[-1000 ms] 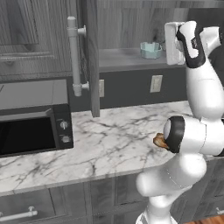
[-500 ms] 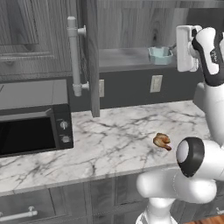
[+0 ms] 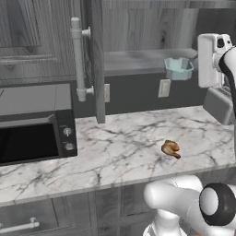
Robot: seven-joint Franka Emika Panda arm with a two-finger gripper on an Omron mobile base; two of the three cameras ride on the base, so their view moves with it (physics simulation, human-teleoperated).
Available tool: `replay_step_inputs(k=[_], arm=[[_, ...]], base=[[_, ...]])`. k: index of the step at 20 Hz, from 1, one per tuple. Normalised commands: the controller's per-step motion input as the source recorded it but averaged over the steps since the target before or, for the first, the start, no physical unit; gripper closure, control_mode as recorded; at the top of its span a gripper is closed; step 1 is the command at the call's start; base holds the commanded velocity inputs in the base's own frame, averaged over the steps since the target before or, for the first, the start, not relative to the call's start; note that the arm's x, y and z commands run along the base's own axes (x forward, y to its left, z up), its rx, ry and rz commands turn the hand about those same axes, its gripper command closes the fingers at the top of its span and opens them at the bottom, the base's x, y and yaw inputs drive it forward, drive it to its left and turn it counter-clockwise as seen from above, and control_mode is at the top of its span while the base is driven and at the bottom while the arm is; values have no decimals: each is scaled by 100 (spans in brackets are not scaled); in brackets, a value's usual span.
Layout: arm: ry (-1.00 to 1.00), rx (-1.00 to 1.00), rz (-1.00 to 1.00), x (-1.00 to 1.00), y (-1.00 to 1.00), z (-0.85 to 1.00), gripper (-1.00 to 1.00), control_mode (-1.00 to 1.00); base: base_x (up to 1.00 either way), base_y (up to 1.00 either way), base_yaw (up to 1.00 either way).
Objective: Retrieve the tupperware from the cabinet, then place the raw meat into the tupperware to avoid contamination.
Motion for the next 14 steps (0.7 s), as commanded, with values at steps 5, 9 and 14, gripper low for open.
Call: replay_step_inputs(k=[5, 9, 14], arm=[[0, 1, 0, -75, 23, -16, 100, -100], [0, 2, -1, -49, 14, -23, 100, -100], [0, 1, -1, -46, 16, -31, 100, -100]], base=[[0, 0, 0], [0, 0, 0], [0, 0, 0]])
